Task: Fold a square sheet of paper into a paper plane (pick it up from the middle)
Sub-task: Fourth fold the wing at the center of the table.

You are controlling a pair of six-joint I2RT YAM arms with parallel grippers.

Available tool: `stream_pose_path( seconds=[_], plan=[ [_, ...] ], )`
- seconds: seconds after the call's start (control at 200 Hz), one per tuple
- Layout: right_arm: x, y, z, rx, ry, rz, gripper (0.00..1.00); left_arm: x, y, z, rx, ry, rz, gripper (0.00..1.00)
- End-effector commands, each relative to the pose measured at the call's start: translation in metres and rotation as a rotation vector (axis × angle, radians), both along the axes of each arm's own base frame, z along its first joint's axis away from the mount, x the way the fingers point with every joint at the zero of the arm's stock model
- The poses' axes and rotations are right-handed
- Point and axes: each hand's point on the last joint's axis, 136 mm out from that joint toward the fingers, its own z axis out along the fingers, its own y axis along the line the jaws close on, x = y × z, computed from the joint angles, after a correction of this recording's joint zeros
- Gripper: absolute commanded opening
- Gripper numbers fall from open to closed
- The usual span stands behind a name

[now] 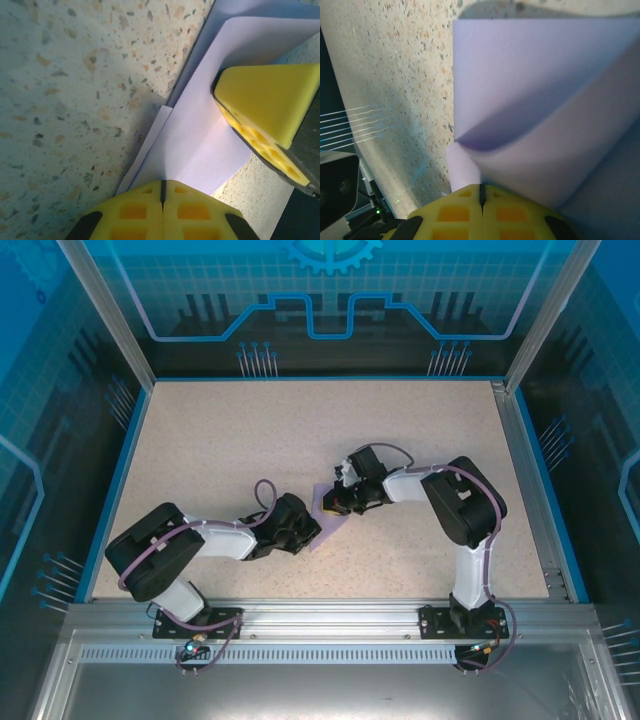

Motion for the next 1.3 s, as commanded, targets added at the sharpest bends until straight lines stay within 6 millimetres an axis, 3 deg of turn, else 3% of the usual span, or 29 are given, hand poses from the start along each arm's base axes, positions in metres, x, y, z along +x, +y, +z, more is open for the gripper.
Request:
stream_pose_path(
  seconds=[0.0,0.33,0.47,0.655,0.78,1.025,1.295],
  plan=[
    [0.053,-0.050,-0.029,-0.129,-0.042,-0.179,0.01,-0.063,0.060,-0.067,0.278,0.242,-0.032,0.00],
    [0.092,-0.079,-0.027,-0.165,-0.027,-0.245,0.03,-0.066,0.062,-0.072,0.295,0.257,-0.040,0.00],
    [0.103,-0.076,-0.001,-0.120,-0.060,-0.230,0.04,-0.065,0.060,-0.071,0.297,0.255,-0.050,0.00],
    [0.091,-0.061,0.053,-0.080,-0.153,-0.173,0.07,-0.064,0.060,-0.069,0.295,0.253,-0.054,0.00],
    [0.065,-0.040,0.066,-0.050,-0.178,-0.119,0.07,-0.063,0.059,-0.069,0.297,0.248,-0.055,0.00],
    [0.013,-0.001,0.040,-0.029,-0.107,-0.022,0.05,-0.062,0.054,-0.068,0.280,0.242,-0.066,0.00],
    [0.002,-0.012,-0.014,-0.102,-0.014,-0.026,0.03,-0.059,0.051,-0.064,0.282,0.237,-0.085,0.00]
  ],
)
